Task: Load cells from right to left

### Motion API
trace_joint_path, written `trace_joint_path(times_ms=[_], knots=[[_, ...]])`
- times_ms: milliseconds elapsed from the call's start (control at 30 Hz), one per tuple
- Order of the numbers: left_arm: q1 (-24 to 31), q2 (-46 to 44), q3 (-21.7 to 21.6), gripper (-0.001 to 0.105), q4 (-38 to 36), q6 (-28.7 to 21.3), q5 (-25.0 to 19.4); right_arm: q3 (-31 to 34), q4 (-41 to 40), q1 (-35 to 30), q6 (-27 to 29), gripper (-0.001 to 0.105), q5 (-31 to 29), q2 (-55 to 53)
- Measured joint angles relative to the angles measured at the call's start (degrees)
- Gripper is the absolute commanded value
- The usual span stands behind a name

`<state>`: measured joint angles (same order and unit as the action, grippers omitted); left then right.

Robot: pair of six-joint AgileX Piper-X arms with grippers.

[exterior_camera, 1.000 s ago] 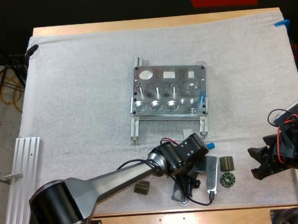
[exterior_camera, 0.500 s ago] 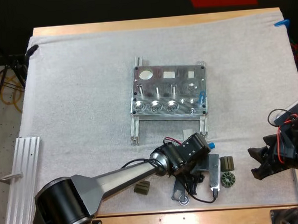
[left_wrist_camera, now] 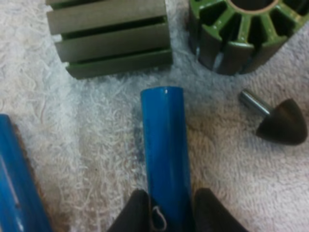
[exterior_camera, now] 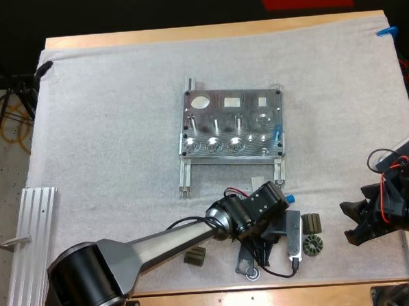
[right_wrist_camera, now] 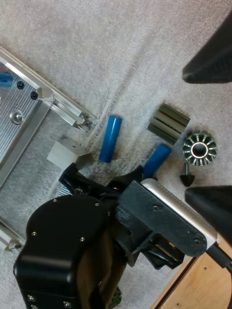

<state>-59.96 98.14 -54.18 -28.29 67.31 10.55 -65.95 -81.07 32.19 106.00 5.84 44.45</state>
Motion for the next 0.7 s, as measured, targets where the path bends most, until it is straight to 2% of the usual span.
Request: trace_joint_path(times_ms=[533,700], knots=[[0.0,-9.1,-1.0,0.0,-9.0,0.0,-0.2,0.0,0.0,0.0,0.0,0.047,0.0,0.0],[0.2,-13.2,-1.0,0.0,-10.5,0.0,-1.2,0.1,0.1,0.0,-1.8,0.047,0.8,0.0]])
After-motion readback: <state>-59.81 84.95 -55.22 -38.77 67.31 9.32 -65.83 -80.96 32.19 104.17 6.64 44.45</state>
